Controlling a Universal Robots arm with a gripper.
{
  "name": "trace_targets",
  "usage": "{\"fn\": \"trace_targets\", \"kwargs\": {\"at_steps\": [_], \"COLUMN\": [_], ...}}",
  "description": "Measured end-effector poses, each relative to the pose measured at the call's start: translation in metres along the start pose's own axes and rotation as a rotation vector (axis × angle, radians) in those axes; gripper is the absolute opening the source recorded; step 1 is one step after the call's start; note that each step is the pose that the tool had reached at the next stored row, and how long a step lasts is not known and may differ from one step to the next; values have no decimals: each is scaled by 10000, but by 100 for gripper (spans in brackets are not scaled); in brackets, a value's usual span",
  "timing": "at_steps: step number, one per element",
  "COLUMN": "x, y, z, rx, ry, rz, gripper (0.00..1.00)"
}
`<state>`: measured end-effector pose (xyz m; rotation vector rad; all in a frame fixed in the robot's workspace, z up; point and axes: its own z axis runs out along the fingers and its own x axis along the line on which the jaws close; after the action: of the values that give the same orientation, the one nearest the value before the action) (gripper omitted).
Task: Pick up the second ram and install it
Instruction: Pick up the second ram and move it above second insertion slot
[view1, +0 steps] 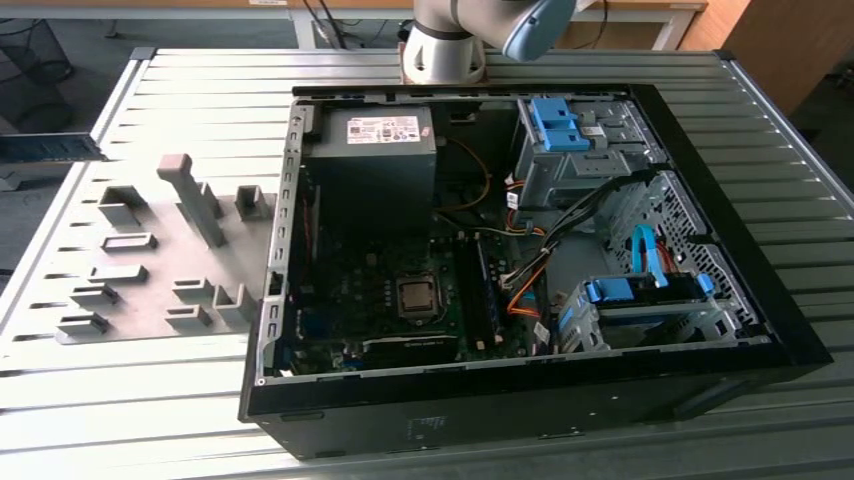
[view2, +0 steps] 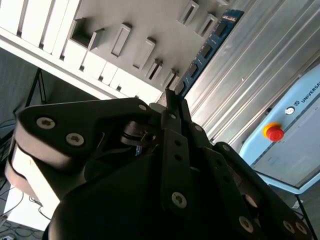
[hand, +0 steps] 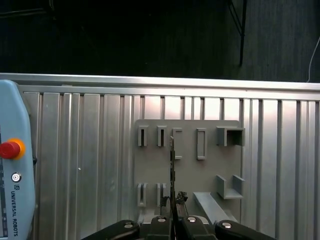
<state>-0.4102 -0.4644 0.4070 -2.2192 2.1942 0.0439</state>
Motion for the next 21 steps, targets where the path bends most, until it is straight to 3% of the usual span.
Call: {"fn": "trace_targets", "kwargs": {"at_steps": [10, 21], "x": [-1, 1], "y": [-5, -99], "z": [-13, -13], "rx": [-2, -1], "ry": [1, 0], "rz": [0, 0], "gripper": [14, 14]}}
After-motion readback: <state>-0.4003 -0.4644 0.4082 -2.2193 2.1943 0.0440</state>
